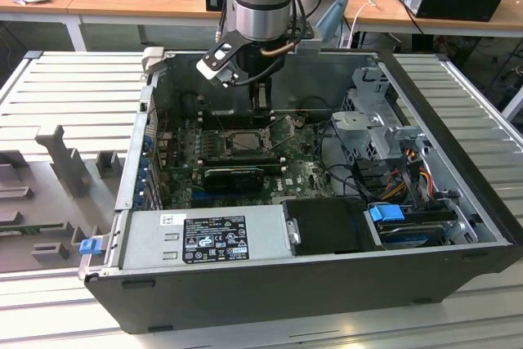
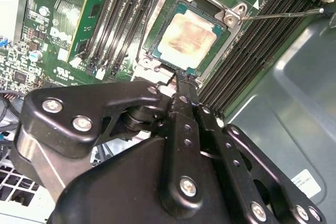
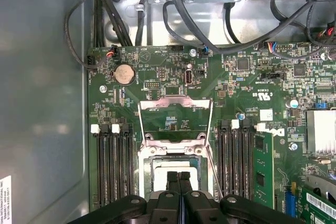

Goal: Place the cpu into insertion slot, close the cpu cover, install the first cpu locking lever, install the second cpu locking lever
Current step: 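Close the cpu cover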

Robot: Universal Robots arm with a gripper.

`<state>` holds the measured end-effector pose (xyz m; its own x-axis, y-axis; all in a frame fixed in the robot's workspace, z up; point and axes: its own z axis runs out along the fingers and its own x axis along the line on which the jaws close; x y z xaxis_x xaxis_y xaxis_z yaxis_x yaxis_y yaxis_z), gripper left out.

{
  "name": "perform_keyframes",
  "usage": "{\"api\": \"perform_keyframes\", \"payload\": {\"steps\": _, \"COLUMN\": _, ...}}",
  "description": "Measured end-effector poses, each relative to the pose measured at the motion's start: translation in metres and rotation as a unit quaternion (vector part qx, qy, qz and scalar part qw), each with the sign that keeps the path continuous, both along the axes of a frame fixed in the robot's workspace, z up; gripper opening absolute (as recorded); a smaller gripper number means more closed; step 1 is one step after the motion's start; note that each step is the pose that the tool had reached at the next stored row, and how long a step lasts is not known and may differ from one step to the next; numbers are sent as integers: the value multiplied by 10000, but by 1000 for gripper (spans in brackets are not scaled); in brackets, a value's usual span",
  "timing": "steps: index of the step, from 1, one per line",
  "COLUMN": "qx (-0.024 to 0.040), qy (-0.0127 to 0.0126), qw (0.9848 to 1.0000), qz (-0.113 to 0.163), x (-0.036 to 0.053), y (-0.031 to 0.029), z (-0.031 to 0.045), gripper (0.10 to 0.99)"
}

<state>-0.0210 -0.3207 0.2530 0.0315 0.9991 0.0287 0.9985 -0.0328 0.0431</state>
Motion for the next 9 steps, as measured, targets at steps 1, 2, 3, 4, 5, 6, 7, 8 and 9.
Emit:
{"api": "perform_keyframes", "payload": {"steps": 1, "qx": 0, "qy": 0, "qw": 10000, "qz": 0, "x": 6, "y": 0, "z": 0, "gripper": 106}}
{"api": "perform_keyframes", "payload": {"steps": 2, "qx": 0, "qy": 0, "qw": 10000, "qz": 1, "x": 15, "y": 0, "z": 0, "gripper": 106}}
{"api": "perform_keyframes", "payload": {"steps": 3, "qx": 0, "qy": 1, "qw": 10000, "qz": 1, "x": 29, "y": 0, "z": 0, "gripper": 106}}
{"api": "perform_keyframes", "payload": {"steps": 4, "qx": -1, "qy": 1, "qw": 10000, "qz": 0, "x": 35, "y": 0, "z": 0, "gripper": 106}}
{"api": "perform_keyframes", "payload": {"steps": 5, "qx": -2, "qy": 1, "qw": 10000, "qz": 1, "x": 41, "y": 1, "z": 0, "gripper": 106}}
{"api": "perform_keyframes", "payload": {"steps": 6, "qx": -4, "qy": 1, "qw": 10000, "qz": 0, "x": 42, "y": 2, "z": 0, "gripper": 106}}
{"api": "perform_keyframes", "payload": {"steps": 7, "qx": -6, "qy": 1, "qw": 10000, "qz": 1, "x": 45, "y": 3, "z": 0, "gripper": 106}}
{"api": "perform_keyframes", "payload": {"steps": 8, "qx": -8, "qy": 1, "qw": 10000, "qz": 0, "x": 47, "y": 4, "z": 0, "gripper": 106}}
{"api": "perform_keyframes", "payload": {"steps": 9, "qx": -11, "qy": 1, "qw": 10000, "qz": 0, "x": 50, "y": 5, "z": 0, "gripper": 106}}
